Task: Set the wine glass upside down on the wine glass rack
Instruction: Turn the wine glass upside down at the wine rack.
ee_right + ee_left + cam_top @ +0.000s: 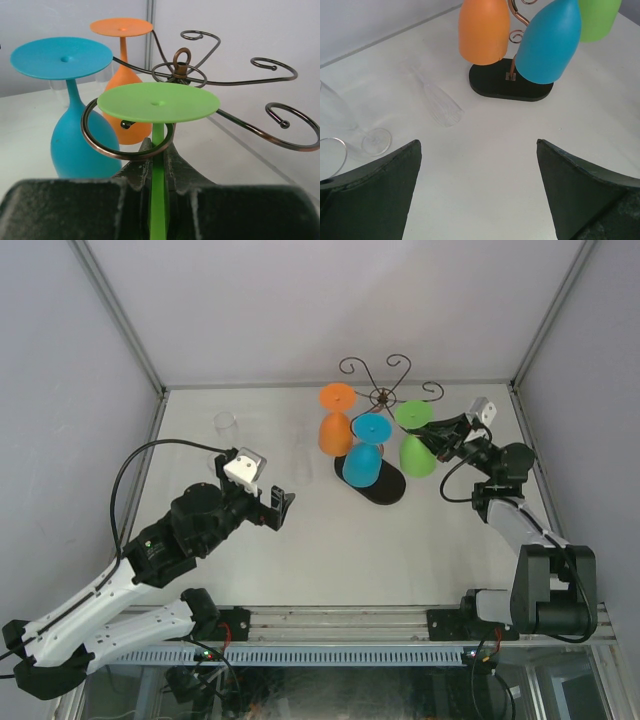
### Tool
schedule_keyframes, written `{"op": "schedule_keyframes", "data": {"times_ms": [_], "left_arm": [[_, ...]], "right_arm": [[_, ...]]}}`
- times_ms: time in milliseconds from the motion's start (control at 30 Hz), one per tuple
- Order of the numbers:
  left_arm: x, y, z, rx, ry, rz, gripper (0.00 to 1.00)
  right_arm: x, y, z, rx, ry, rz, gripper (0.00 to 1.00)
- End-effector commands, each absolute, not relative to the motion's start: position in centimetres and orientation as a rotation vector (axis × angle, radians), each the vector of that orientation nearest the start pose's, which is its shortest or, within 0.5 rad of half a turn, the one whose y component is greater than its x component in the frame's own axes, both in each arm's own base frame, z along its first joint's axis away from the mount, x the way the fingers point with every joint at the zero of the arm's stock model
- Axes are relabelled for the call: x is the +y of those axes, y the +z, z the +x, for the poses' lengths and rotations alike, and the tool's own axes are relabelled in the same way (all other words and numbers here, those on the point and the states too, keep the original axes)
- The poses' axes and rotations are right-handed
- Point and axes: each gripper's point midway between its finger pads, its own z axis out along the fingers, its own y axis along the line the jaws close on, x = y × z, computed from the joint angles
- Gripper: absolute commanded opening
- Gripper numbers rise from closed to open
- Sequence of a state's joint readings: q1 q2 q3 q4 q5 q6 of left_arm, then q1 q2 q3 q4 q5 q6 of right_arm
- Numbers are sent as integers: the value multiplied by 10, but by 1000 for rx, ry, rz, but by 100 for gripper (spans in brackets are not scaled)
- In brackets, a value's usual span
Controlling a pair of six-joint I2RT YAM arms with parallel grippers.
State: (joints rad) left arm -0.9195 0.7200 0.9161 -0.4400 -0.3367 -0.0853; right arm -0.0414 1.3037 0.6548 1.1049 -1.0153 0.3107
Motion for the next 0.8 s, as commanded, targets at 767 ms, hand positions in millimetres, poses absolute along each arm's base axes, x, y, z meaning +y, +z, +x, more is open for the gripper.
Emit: {"op": "schedule_keyframes", "data": {"times_ms": [767], "left_arm": [[-185, 289, 213, 1753, -390, 521, 100]], "right_arm": [[151, 322, 320, 1038, 845, -580, 0]]}}
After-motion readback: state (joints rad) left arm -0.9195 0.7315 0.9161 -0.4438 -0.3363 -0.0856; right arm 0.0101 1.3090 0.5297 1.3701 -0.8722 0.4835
